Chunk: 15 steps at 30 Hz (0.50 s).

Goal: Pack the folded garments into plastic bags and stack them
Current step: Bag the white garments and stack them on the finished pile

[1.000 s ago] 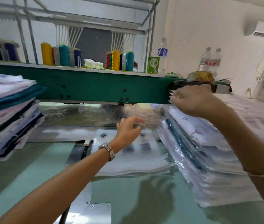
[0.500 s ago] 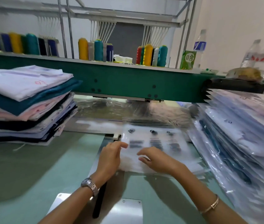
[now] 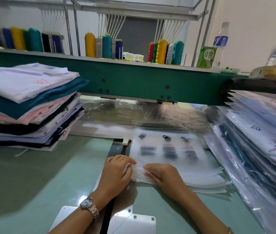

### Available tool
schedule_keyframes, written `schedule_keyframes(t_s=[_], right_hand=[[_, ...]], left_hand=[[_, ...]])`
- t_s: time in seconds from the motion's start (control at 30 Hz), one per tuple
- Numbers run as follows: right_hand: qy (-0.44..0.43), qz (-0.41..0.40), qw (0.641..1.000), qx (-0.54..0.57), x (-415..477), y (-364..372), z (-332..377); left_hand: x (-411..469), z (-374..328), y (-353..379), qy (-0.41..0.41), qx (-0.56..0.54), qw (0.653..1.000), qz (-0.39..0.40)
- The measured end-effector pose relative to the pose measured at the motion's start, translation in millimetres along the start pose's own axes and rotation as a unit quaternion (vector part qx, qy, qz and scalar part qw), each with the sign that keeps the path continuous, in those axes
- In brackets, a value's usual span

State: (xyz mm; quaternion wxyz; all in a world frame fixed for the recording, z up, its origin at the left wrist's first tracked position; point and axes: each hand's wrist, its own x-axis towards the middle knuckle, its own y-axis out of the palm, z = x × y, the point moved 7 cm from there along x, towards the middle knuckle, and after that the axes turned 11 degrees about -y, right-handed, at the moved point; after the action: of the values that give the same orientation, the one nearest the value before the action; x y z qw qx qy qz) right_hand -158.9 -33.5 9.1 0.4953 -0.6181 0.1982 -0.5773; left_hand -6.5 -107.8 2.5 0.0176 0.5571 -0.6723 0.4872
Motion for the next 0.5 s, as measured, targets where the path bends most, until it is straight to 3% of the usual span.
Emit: schedule_keyframes(t_s=[0.2, 0.33, 0.5], right_hand=[[0.013, -0.062, 0.998, -0.003, 2, -4, 3], [0.084, -0.096, 0.987, 0.096, 0, 4, -6], [0.182, -0.124, 0.939, 0.264, -1, 13, -21]], left_hand=[[0, -2, 4, 0.034, 0.019, 0.999, -0.025], [1, -2, 7, 0.044, 0.027, 0.998, -0.041], [1, -4, 8, 0.042, 0.024, 0.998, -0.034]])
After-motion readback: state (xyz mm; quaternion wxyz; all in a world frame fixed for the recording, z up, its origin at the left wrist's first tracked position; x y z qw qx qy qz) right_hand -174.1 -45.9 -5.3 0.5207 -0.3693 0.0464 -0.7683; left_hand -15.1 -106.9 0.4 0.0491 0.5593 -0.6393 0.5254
